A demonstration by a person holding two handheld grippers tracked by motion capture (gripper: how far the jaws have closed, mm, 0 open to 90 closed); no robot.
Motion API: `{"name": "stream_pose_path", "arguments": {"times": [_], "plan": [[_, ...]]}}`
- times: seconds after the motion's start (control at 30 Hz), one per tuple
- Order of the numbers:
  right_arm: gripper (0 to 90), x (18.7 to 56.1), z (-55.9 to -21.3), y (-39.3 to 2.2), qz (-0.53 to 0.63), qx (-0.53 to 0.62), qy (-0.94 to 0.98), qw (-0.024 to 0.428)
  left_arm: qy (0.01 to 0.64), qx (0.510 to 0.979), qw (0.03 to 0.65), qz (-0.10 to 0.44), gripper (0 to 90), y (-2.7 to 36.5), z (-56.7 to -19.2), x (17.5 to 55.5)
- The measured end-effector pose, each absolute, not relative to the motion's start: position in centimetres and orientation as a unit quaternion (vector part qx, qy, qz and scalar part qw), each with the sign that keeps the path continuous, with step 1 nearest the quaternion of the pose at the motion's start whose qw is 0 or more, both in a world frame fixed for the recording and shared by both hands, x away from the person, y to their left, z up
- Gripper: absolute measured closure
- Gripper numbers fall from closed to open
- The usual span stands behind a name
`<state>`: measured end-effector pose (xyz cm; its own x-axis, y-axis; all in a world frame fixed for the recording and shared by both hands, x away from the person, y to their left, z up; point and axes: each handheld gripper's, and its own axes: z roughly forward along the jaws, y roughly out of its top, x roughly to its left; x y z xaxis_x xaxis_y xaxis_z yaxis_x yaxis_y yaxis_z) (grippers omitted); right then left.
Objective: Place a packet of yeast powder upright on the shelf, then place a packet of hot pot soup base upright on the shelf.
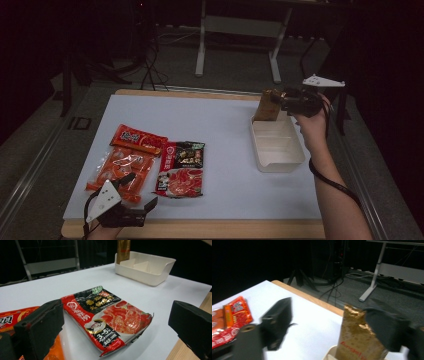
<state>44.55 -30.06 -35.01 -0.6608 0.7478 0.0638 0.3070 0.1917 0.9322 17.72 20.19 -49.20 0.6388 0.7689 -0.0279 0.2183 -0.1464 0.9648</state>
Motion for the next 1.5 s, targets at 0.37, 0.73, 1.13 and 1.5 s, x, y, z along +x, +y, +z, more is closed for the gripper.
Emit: {"name": "stream_pose_path", "arguments": {"times": [0.37, 0.73, 1.13, 1.5], "plan": [[11.2, 38.4, -36.1, -29.4, 0.563, 0.316, 0.739, 0.193, 0.357, 0.703, 0.575, 0.218, 0.8, 19.9, -48.0, 18.7], [13.6, 33.1, -38.1, -28.7, 0.584, 0.269, 0.748, 0.166, 0.347, 0.728, 0.55, 0.217, 0.9, 19.7, -46.2, 19.8], [13.6, 29.4, -39.5, -28.0, 0.586, 0.246, 0.755, 0.162, 0.365, 0.74, 0.525, 0.208, 8.8, 19.7, -44.7, 22.3], [13.6, 26.9, -40.8, -28.1, 0.611, 0.232, 0.746, 0.127, 0.418, 0.75, 0.464, 0.217, 74.0, 19.3, -46.9, 25.2]]}}
